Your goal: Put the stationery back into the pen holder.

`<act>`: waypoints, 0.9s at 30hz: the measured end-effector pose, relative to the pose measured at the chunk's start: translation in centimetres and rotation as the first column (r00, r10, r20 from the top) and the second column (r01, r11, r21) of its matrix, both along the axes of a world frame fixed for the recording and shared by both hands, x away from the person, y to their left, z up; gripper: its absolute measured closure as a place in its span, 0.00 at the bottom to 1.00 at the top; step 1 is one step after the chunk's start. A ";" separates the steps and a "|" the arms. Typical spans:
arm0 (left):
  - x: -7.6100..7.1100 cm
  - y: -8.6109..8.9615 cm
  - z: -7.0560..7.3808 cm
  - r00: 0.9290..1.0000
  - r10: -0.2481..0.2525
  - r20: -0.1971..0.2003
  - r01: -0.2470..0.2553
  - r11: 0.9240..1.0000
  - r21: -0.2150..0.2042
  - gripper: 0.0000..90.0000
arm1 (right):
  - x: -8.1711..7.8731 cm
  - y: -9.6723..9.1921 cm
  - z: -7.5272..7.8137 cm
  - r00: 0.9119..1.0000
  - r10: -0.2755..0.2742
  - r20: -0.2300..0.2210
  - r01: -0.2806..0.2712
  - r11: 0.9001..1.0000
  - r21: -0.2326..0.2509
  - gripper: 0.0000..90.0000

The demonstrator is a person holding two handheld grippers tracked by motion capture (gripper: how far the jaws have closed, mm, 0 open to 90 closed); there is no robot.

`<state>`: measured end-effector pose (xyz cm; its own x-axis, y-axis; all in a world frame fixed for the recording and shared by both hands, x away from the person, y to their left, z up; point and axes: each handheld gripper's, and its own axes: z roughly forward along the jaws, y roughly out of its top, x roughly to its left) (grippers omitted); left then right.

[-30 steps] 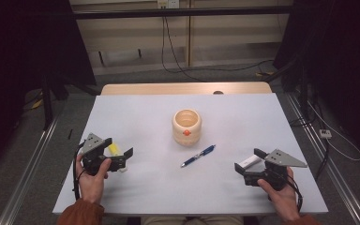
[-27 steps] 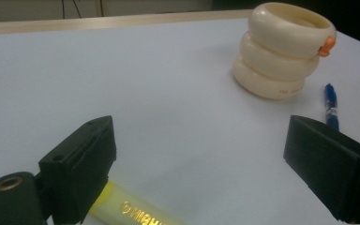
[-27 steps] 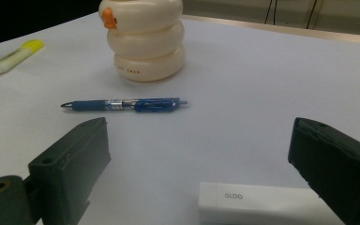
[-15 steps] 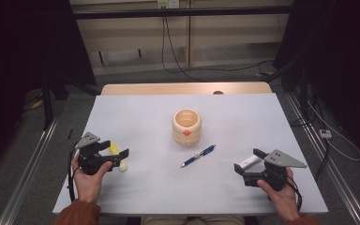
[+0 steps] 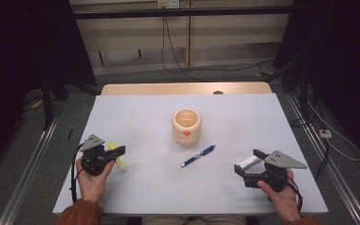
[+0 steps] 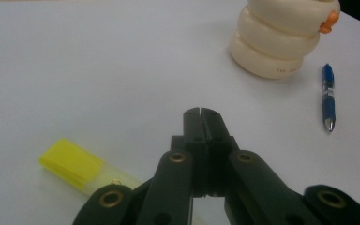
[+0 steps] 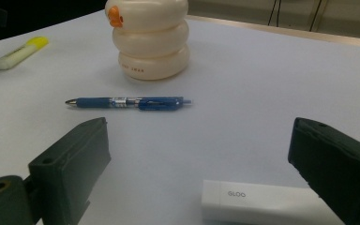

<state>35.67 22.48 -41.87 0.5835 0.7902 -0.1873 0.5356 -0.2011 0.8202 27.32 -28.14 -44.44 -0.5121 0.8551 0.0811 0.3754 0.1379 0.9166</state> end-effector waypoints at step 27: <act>1.3 -2.9 -3.3 0.986 -0.015 -0.167 0.050 0.977 0.207 1.00 | 0.0 0.1 0.0 1.000 0.006 -0.005 -0.006 1.000 -0.008 0.06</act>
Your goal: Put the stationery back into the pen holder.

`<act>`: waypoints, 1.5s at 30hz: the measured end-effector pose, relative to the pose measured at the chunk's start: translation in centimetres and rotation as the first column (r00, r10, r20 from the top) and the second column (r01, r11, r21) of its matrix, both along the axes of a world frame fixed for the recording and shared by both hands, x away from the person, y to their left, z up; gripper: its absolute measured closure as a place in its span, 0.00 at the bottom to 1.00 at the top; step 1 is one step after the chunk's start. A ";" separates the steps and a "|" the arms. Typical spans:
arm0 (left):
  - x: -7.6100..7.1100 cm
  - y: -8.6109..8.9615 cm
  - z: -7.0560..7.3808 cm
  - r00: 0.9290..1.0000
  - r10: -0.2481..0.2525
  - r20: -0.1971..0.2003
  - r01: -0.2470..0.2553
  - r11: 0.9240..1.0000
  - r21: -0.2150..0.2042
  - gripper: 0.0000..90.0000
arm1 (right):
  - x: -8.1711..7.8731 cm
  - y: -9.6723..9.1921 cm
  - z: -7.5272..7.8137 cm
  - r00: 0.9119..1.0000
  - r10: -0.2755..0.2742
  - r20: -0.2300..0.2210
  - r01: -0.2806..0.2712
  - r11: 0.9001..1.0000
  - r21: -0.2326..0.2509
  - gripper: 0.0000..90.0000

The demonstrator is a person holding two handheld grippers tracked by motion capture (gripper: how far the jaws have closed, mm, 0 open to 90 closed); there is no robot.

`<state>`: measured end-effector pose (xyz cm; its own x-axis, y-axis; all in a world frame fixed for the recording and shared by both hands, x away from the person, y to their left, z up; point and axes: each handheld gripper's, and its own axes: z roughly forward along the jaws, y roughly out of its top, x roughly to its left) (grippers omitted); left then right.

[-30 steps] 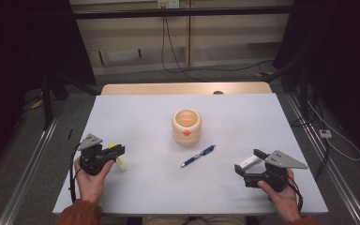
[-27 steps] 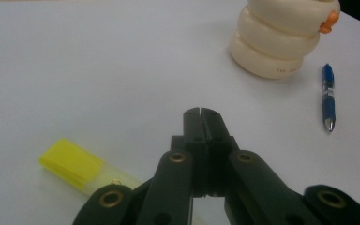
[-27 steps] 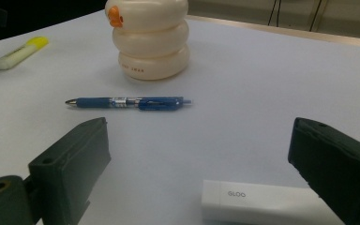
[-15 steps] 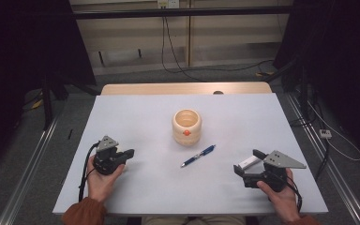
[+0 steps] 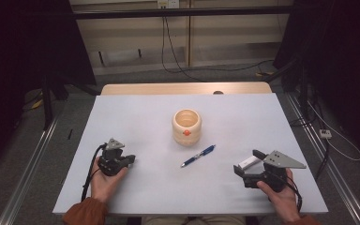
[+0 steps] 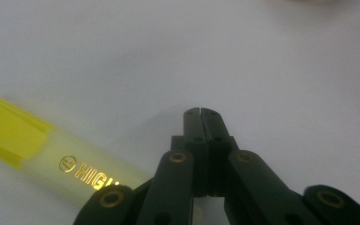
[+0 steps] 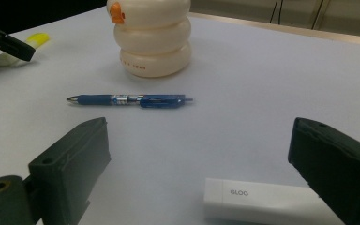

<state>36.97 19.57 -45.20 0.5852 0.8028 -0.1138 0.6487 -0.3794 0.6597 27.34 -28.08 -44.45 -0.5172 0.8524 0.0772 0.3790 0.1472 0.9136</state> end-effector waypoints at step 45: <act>-0.9 5.8 1.1 0.984 0.053 -0.171 -0.053 0.999 0.002 1.00 | 0.2 0.1 0.0 1.000 0.001 -0.005 -0.001 1.000 0.004 0.05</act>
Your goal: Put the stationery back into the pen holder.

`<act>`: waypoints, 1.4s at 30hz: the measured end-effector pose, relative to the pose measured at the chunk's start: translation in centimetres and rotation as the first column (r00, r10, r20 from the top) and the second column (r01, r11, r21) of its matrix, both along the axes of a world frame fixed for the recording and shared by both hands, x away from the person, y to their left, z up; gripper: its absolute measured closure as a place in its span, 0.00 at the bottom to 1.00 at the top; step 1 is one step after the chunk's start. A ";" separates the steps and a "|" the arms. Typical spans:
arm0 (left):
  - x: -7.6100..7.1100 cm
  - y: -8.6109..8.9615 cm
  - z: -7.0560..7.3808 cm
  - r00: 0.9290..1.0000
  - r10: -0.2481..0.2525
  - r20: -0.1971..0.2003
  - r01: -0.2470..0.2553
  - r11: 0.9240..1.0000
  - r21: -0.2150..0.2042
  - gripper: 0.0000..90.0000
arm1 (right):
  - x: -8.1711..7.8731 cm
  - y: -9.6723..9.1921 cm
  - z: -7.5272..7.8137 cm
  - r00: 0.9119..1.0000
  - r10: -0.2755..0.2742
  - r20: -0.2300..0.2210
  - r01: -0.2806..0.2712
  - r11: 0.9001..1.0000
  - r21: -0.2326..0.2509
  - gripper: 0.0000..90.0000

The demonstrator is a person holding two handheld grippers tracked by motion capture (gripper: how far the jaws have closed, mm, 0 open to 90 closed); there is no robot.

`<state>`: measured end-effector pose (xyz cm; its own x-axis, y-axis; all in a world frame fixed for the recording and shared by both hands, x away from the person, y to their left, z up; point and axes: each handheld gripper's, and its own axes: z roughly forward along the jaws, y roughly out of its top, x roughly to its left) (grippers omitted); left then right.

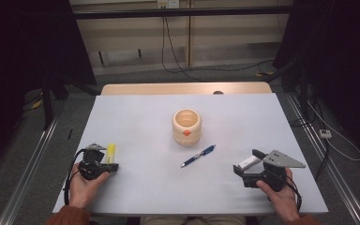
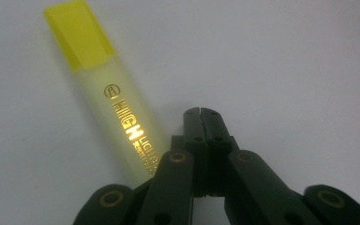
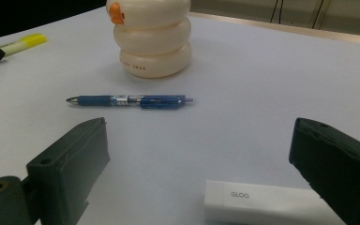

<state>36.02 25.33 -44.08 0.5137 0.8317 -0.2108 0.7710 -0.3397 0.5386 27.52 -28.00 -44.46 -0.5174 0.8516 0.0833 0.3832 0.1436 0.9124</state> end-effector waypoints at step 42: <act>-0.6 3.1 1.8 0.990 0.035 0.133 -0.030 0.999 -0.037 0.95 | 0.2 0.2 -0.1 1.000 0.007 -0.001 -0.007 1.000 -0.002 0.05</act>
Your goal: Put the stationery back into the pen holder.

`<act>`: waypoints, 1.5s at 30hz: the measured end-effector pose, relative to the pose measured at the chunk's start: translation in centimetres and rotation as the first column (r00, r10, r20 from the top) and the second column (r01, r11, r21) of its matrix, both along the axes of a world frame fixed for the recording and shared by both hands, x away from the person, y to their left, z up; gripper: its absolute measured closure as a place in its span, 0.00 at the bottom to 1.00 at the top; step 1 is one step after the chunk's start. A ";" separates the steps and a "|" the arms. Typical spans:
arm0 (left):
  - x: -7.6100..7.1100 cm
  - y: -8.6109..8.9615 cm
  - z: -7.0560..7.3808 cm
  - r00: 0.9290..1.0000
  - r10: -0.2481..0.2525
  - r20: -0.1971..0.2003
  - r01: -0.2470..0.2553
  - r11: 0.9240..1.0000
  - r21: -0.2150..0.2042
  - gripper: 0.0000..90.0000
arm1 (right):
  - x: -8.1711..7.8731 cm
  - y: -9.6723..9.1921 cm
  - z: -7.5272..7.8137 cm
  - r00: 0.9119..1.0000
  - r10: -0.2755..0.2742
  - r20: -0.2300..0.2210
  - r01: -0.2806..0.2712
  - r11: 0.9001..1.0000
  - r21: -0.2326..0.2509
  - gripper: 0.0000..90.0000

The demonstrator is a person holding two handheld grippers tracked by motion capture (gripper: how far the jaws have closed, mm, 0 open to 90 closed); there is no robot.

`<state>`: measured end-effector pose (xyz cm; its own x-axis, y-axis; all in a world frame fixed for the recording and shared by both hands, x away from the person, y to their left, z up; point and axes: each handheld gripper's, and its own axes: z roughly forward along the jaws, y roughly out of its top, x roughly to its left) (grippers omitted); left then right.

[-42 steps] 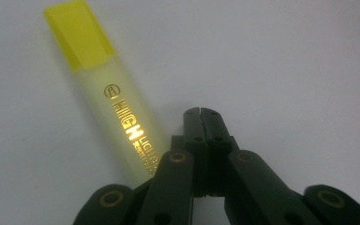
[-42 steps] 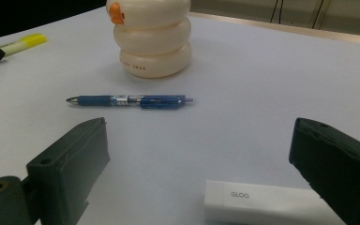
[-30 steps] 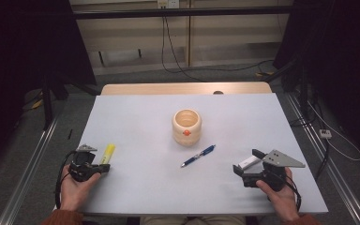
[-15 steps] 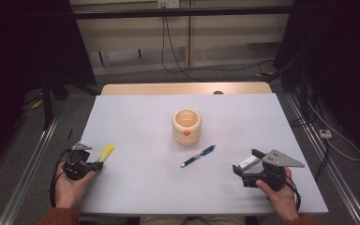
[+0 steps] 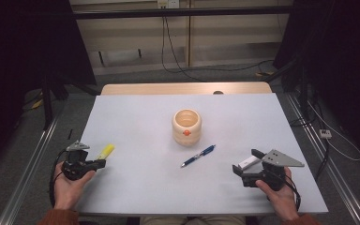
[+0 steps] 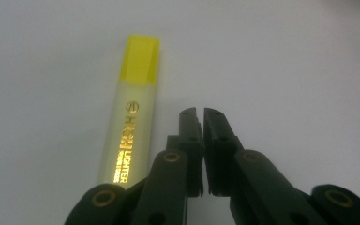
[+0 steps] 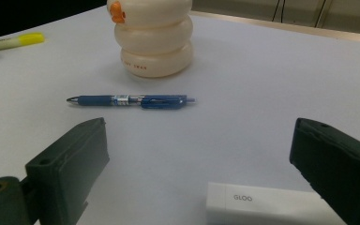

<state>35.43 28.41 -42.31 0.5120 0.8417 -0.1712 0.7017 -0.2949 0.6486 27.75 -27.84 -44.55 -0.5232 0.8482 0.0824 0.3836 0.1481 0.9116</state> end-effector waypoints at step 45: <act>6.4 -0.8 1.2 1.000 0.011 0.016 -0.012 0.999 0.042 0.11 | 0.1 0.1 0.0 1.000 0.011 -0.001 -0.011 1.000 0.000 0.05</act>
<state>41.79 27.59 -41.11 0.5049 0.8537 -0.1275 0.6949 -0.3143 0.6468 27.86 -27.71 -44.60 -0.5324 0.8424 0.0832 0.3832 0.1522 0.9110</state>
